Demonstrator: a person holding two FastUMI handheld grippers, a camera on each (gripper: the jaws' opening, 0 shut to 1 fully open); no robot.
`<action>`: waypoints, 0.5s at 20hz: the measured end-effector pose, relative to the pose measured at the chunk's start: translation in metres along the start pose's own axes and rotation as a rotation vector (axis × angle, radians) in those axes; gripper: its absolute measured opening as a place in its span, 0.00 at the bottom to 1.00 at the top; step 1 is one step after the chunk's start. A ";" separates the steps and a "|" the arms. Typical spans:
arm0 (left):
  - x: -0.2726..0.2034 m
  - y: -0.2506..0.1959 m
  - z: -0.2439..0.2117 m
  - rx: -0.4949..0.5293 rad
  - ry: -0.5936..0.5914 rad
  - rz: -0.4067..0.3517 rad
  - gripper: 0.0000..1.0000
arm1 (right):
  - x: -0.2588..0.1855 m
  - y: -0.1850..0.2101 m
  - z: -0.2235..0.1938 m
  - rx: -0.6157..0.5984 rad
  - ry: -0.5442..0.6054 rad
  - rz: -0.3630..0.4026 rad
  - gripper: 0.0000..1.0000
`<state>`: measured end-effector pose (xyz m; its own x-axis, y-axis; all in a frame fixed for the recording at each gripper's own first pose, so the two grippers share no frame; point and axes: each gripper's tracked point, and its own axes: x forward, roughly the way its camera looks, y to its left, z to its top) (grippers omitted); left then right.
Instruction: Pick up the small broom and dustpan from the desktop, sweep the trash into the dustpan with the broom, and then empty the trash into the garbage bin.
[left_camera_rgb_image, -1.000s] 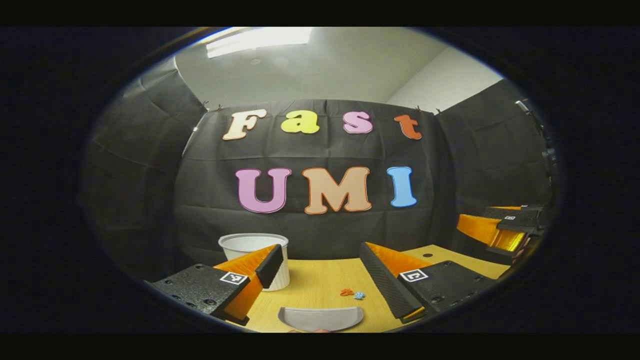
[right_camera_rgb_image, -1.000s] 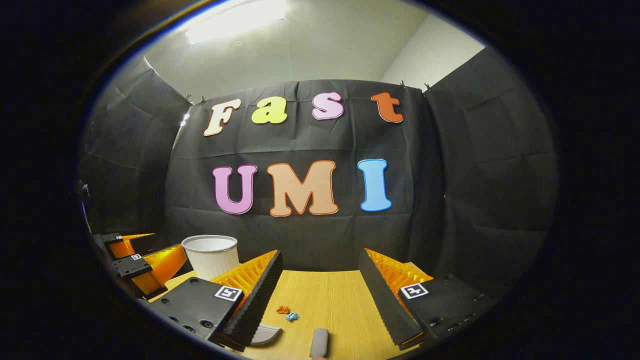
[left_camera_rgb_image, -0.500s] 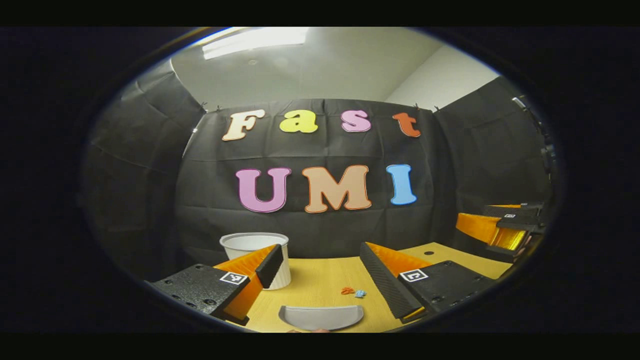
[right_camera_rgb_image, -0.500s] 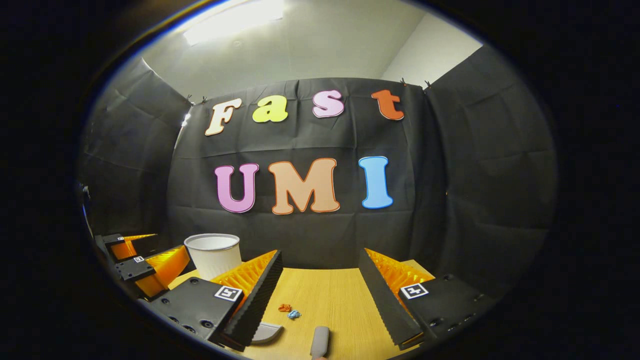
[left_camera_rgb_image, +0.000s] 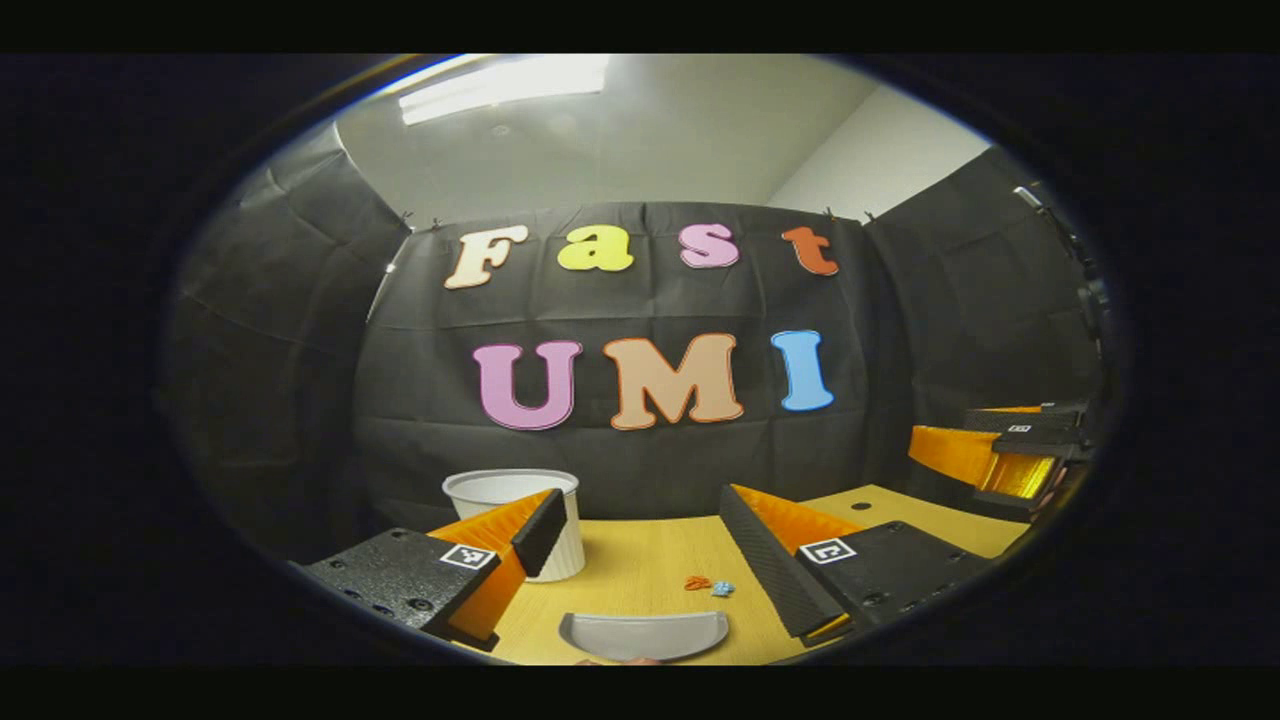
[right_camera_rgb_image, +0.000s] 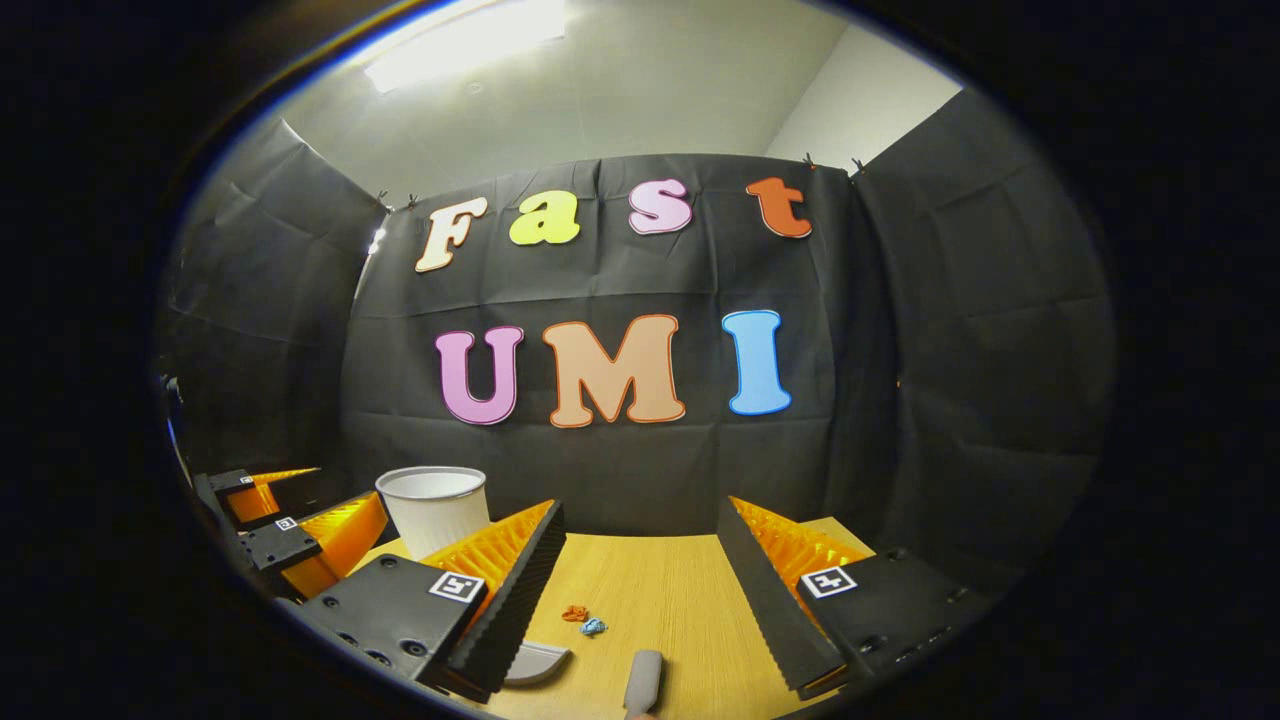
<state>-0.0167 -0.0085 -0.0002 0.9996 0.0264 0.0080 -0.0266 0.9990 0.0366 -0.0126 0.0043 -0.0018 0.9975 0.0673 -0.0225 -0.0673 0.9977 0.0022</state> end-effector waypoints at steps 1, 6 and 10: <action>0.000 0.001 -0.002 -0.002 0.004 0.004 0.94 | 0.000 0.001 -0.001 -0.002 0.002 0.002 0.98; 0.001 0.006 0.002 0.008 0.003 0.010 0.94 | 0.001 0.003 -0.002 -0.004 0.009 0.005 0.98; 0.001 0.006 -0.002 0.005 0.010 0.009 0.94 | 0.004 0.002 -0.005 0.000 0.013 0.000 0.98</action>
<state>-0.0155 -0.0025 -0.0018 0.9994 0.0360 -0.0013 -0.0359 0.9985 0.0417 -0.0085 0.0064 -0.0069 0.9971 0.0671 -0.0358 -0.0671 0.9977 0.0020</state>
